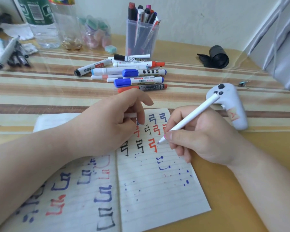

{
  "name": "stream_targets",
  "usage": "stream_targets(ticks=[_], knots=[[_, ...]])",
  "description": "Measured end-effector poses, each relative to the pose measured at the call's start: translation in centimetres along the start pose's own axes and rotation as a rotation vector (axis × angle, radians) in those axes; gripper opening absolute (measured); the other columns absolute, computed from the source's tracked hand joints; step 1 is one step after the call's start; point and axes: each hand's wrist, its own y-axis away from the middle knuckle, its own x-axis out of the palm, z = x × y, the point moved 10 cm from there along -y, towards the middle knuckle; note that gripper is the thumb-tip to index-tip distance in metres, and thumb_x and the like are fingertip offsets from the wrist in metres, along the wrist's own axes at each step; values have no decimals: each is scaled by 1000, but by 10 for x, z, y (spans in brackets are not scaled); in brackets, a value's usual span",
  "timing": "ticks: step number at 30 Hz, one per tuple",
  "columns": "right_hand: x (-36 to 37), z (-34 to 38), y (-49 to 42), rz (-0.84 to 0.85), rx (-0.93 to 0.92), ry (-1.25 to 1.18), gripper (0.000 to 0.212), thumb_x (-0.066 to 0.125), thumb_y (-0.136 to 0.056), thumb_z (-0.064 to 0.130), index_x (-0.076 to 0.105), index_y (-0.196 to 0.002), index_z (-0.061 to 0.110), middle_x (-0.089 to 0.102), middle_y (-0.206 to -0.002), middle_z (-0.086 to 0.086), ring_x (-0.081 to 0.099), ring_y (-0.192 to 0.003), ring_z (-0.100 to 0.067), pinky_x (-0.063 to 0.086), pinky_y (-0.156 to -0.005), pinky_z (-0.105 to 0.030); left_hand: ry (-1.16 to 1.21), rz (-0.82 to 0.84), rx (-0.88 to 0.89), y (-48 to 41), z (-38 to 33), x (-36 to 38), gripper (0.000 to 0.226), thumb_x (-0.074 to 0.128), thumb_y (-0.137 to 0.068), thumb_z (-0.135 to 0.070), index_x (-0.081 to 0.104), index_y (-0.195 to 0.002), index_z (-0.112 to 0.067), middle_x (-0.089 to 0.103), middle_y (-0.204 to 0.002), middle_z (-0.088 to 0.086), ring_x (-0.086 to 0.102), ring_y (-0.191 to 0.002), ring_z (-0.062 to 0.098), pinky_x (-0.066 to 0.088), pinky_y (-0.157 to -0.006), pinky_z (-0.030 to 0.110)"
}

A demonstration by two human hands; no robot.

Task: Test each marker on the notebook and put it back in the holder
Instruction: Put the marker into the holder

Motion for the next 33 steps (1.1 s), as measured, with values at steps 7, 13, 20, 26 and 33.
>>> stream_targets(ticks=[7, 13, 20, 26, 33], knots=[[1, 1, 1, -10, 25, 34, 6, 72, -78, 12, 69, -73, 12, 64, -62, -11, 59, -50, -25, 47, -43, -29, -11, 17, -31, 1, -1, 1, 52, 45, -83, 0, 55, -110, -43, 68, -95, -22, 64, -89, 8, 53, -83, 34], [0, 4, 4, -42, 26, 127, 18, 73, -87, -1, 68, -73, 10, 63, -58, -8, 58, -46, -21, 46, -41, -28, 2, 22, -47, 3, -2, 1, 51, 37, -75, -11, 56, -112, -41, 69, -93, -20, 67, -86, 10, 54, -81, 40], [-5, 8, 4, -107, 56, 198, 14, 68, -83, -1, 62, -71, 4, 57, -55, -18, 53, -38, -15, 42, -38, -28, -48, 17, -59, 2, -1, 1, 54, 46, -85, 6, 58, -108, -41, 68, -93, -23, 64, -89, 5, 53, -82, 31], [-8, 2, 4, -88, 58, 66, 25, 66, -87, -9, 66, -68, 8, 60, -56, -9, 56, -45, -19, 41, -38, -25, -55, 23, -67, 2, -1, 1, 54, 46, -84, 5, 57, -106, -43, 67, -93, -24, 63, -89, 3, 52, -83, 29], [-6, 2, 4, -72, 39, 50, 16, 70, -89, -5, 68, -76, 4, 64, -61, -12, 59, -49, -24, 45, -41, -28, -50, 26, -55, 2, 0, 2, 50, 45, -84, 1, 58, -108, -41, 68, -93, -23, 66, -88, 4, 54, -83, 33]])
